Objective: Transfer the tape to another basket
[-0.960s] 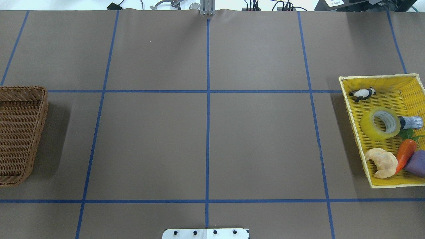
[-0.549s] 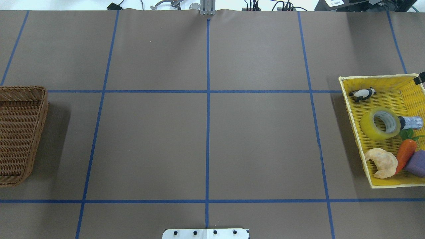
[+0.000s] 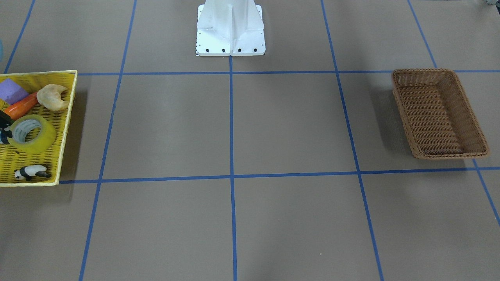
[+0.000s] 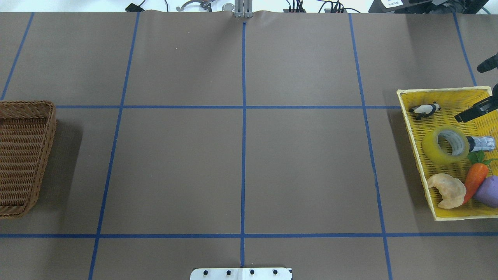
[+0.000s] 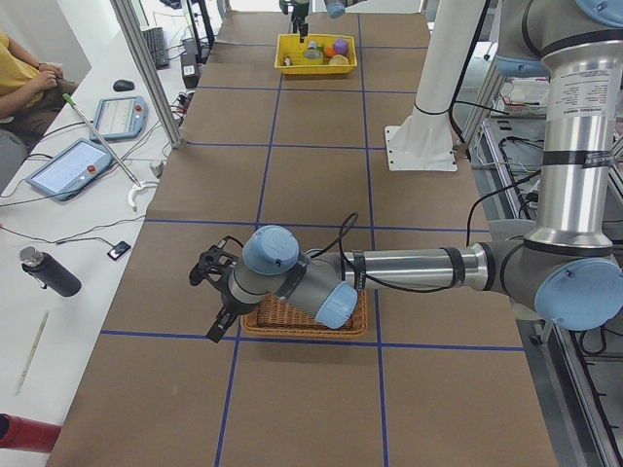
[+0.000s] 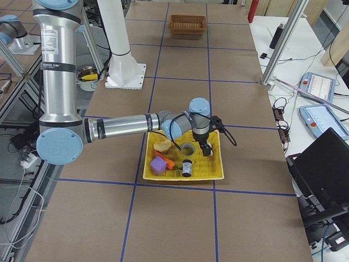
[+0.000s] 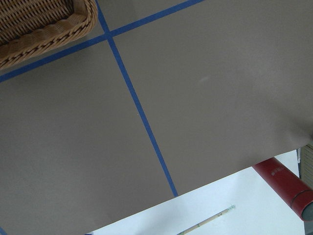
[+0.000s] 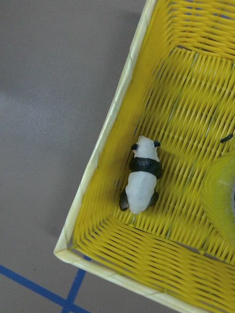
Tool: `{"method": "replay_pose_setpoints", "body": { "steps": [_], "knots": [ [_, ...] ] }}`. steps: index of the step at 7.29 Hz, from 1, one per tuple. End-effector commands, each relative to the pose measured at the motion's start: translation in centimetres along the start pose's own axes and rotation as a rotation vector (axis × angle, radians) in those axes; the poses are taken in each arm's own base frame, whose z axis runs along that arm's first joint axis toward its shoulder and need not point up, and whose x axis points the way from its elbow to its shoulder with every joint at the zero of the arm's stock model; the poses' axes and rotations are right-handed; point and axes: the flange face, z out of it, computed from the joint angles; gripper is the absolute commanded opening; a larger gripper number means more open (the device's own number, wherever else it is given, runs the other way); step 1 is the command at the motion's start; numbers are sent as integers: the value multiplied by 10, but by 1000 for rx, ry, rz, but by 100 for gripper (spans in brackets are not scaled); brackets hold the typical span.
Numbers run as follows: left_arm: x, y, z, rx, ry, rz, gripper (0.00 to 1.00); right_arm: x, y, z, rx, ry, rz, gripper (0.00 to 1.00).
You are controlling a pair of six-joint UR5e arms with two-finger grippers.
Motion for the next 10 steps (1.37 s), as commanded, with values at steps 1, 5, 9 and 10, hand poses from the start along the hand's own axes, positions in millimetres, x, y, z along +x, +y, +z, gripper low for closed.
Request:
{"method": "replay_pose_setpoints", "body": {
  "steps": [1,5,9,10],
  "knots": [
    [1,3,1,4,1,5,99,14,8,25,-47,-4,-103,100],
    [0,6,1,5,1,5,99,-21,5,48,-83,-40,-169,96],
    [0,6,1,6,0,6,99,-21,10,61,-111,-43,-181,71],
    [0,6,1,6,0,6,99,-24,9,63,-113,-46,-186,55]
  ]
}}
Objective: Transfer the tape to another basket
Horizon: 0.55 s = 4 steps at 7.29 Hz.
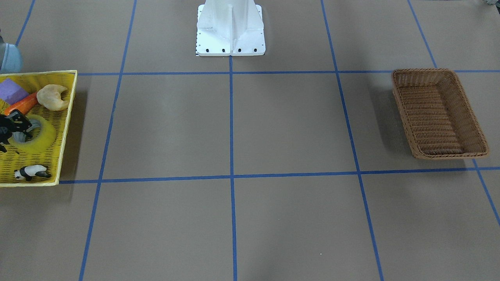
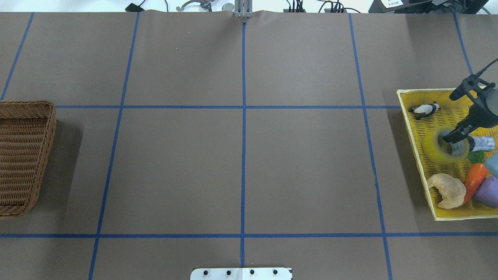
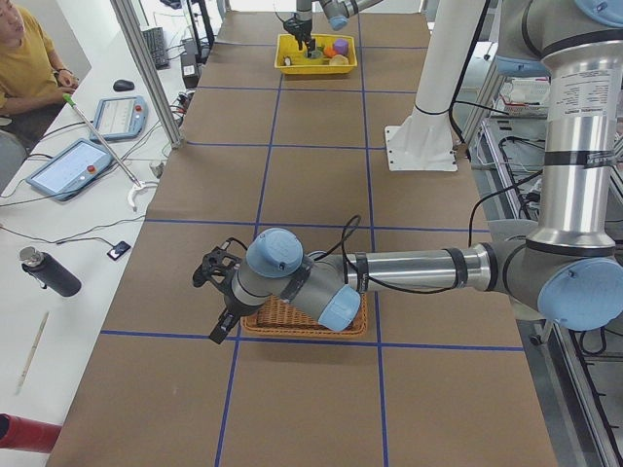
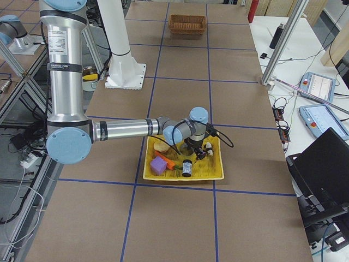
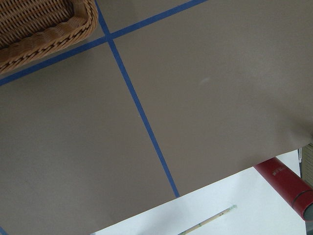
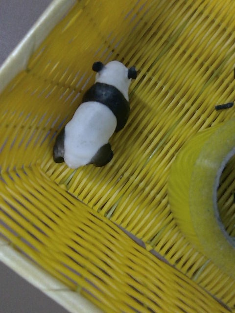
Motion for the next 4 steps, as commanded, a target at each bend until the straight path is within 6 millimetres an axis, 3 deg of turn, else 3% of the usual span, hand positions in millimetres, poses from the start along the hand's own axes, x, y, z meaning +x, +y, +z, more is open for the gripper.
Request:
{"method": "replay_pose_setpoints", "body": {
  "steps": [1,2,3,4],
  "knots": [
    [0,0,0,0,0,0,99,-2,-1,3,-6,-2,-6,28],
    [-1,1,1,-1,0,-1,99,-3,-1,4,-7,-3,-8,7],
    [-1,2,1,-2,0,-2,99,-3,0,5,-9,-3,-6,0],
    [-1,2,1,-2,0,-2,99,-8,-4,0,2,-16,-13,0]
  ]
}}
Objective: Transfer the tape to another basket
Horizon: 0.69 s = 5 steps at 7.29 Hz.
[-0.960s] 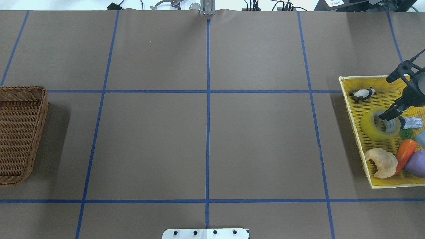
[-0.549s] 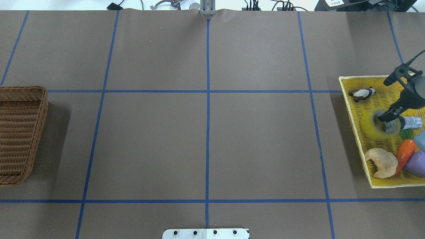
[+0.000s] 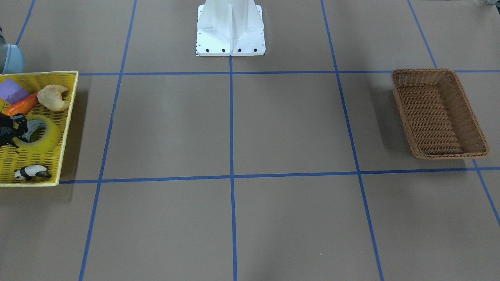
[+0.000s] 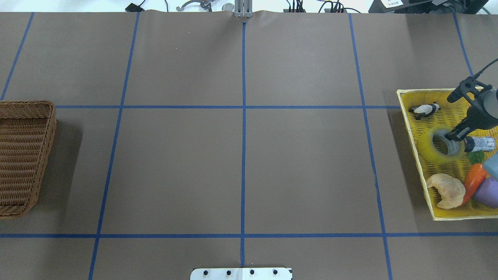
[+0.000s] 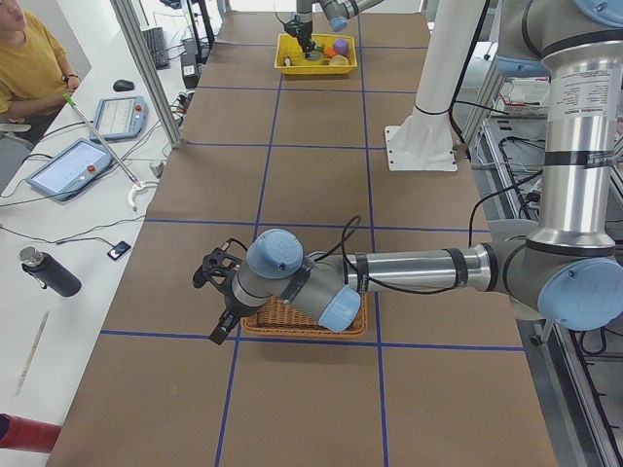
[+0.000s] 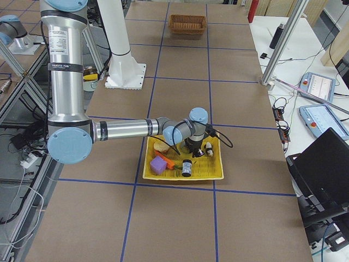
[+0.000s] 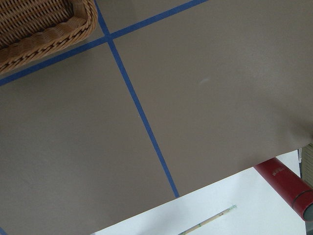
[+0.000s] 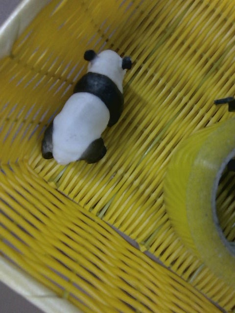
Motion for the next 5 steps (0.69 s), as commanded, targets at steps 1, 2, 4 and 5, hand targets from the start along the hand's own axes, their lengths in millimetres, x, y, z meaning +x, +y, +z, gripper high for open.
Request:
{"method": "replay_pose_setpoints", "body": {
  "steps": [1,2,4,5],
  "knots": [
    [-1,1,1,-3,2,-3,99,-9,-12,-15,33,-47,-10,0],
    [-1,1,1,-3,2,-3,99,3,-19,-37,71,-87,20,0],
    [-1,1,1,-3,2,-1,99,33,-7,-71,131,-123,87,0],
    [0,0,1,-2,3,0,99,35,-20,-94,150,-112,117,0]
  ]
}}
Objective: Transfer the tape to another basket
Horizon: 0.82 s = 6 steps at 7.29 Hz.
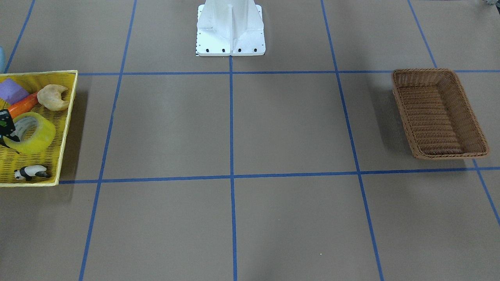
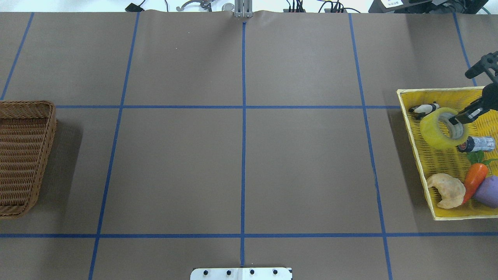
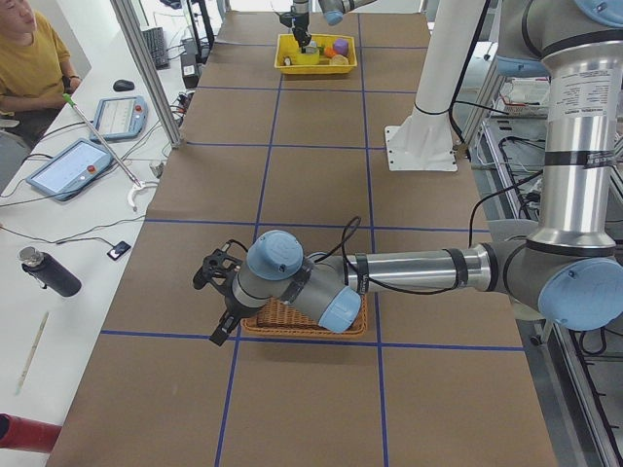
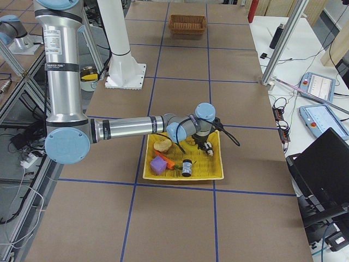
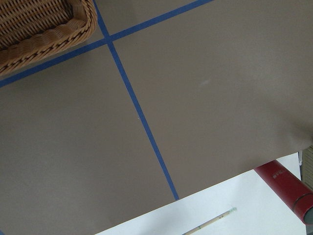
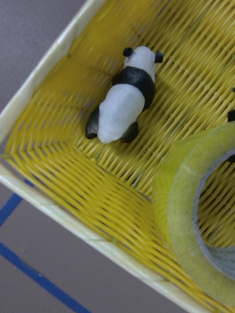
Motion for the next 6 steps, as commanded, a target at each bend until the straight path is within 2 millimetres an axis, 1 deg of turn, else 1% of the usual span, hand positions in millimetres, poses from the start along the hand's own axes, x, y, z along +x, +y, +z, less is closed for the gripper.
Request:
{"method": "replay_pose_setpoints", "body": {
  "steps": [1,2,3,4,5,6],
  "knots": [
    [4,-8,-4,13,1,11,99,-9,-28,-45,22,15,67,0],
    [7,-15,-7,38,0,31,98,-29,-52,-67,37,24,140,0],
    [18,-21,-5,54,27,6,99,-47,-80,-83,71,39,229,0],
    [34,-28,-1,63,88,-48,99,-76,-114,-81,87,32,279,0],
    [51,-39,4,78,118,-104,99,-108,-146,-77,106,41,331,0],
    [89,-63,15,75,158,-152,99,-142,-165,-76,127,29,392,0]
  ]
}}
